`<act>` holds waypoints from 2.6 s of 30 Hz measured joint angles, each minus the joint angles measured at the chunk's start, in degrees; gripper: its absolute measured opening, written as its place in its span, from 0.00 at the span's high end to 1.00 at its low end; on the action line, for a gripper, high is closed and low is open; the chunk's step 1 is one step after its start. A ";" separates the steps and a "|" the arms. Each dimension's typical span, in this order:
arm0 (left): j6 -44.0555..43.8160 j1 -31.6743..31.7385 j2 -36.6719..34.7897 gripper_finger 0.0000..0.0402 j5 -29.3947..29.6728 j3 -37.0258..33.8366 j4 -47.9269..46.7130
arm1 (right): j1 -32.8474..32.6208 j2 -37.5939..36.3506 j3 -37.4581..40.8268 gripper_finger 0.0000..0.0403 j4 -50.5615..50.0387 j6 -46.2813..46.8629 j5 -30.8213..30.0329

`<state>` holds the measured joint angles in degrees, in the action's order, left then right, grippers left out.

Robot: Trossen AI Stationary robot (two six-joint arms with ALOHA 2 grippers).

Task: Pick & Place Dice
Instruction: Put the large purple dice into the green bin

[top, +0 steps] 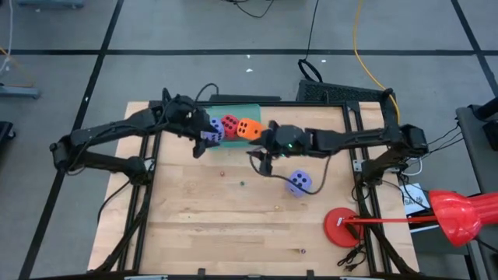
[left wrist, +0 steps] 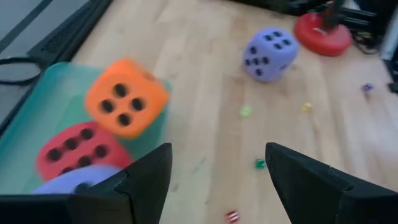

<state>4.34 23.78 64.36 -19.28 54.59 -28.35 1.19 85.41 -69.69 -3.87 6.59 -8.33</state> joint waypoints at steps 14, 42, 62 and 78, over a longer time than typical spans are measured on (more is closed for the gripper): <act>-5.15 -14.52 6.01 0.34 10.55 0.00 17.43 | -13.66 -23.42 26.13 0.62 7.70 14.27 -12.85; -7.82 -20.60 38.85 0.34 11.82 20.52 14.97 | -26.23 -35.55 30.32 0.62 -39.43 41.80 0.96; -9.49 -20.40 50.80 0.34 8.72 31.76 8.87 | -26.16 -35.48 32.53 0.62 -42.24 43.72 -5.42; -5.03 -20.64 50.80 0.34 9.04 31.76 11.52 | -25.41 -35.48 42.66 0.62 -26.50 43.96 -2.03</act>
<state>-0.69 3.14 115.15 -10.24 86.35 -16.83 -24.22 49.93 -27.04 -30.36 50.54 -10.36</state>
